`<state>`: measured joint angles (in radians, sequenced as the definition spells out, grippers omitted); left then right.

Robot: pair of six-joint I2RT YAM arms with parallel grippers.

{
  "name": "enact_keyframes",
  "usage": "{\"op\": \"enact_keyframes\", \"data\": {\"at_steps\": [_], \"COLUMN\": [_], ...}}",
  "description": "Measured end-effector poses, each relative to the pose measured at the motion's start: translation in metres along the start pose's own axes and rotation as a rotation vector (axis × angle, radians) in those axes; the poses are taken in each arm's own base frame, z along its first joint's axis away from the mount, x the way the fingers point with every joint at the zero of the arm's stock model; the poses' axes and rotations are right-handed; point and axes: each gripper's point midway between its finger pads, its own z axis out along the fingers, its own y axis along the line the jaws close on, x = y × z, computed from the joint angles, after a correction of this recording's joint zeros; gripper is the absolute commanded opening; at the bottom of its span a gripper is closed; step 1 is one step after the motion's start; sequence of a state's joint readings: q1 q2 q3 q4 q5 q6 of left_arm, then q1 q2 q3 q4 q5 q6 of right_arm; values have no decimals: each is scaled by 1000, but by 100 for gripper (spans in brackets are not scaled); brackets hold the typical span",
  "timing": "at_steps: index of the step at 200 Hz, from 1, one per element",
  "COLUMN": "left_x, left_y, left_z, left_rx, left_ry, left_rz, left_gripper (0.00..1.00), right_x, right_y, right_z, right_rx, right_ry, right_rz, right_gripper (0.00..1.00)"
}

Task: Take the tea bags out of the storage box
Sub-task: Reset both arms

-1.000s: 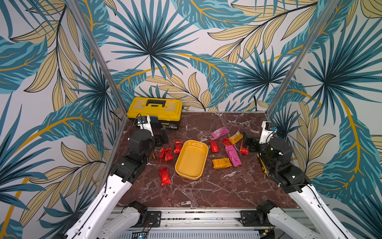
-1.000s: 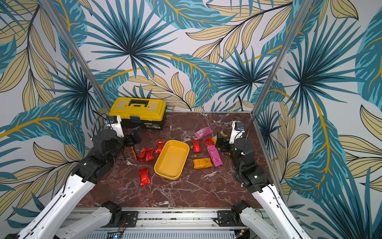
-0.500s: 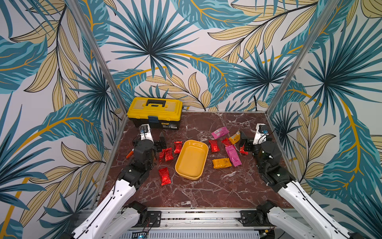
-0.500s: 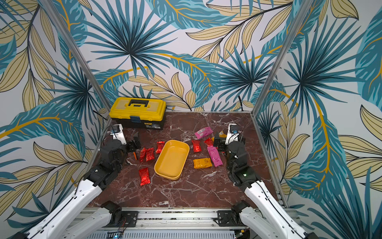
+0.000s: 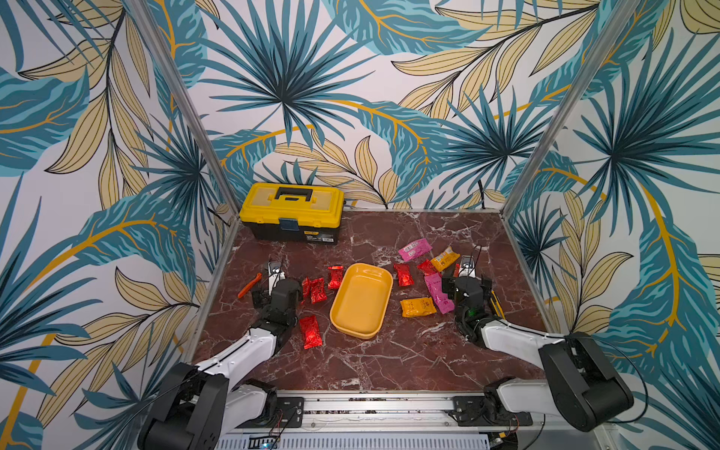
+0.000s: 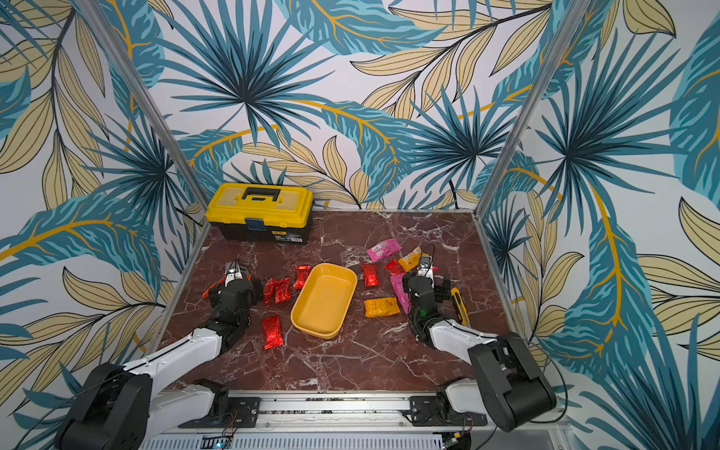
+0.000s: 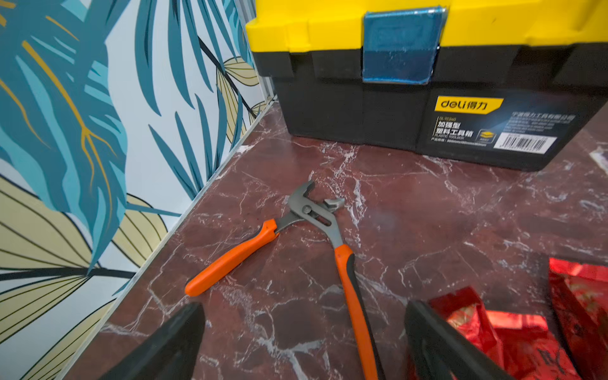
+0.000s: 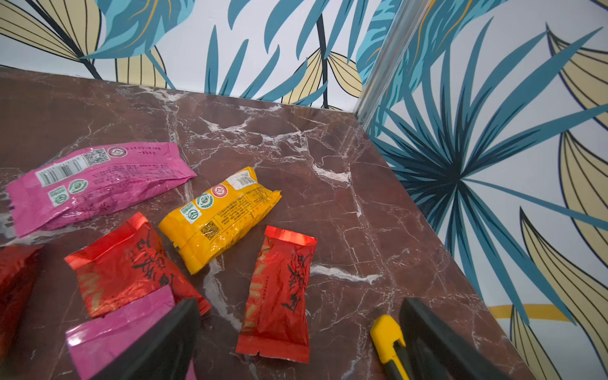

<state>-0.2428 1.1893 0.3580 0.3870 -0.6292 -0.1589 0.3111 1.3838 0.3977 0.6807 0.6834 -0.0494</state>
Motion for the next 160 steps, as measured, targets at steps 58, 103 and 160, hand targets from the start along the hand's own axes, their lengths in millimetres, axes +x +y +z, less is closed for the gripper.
{"op": "enact_keyframes", "data": {"at_steps": [58,103,160], "left_x": [-1,-8,-31], "left_y": [-5,-3,38], "left_z": [24,22,22], "left_rx": [71,84,77], "left_ry": [-22,-39,-97], "left_rz": [-51,-44,-148], "left_gripper": [100,100,100], "right_x": [2,-5,8], "right_y": [-9,-16,-13], "right_z": [13,19,29], "right_rx": [-6,-46,-93], "right_ry": [-72,-97,-62], "right_rz": [49,111,137], "right_gripper": [99,100,100]}}
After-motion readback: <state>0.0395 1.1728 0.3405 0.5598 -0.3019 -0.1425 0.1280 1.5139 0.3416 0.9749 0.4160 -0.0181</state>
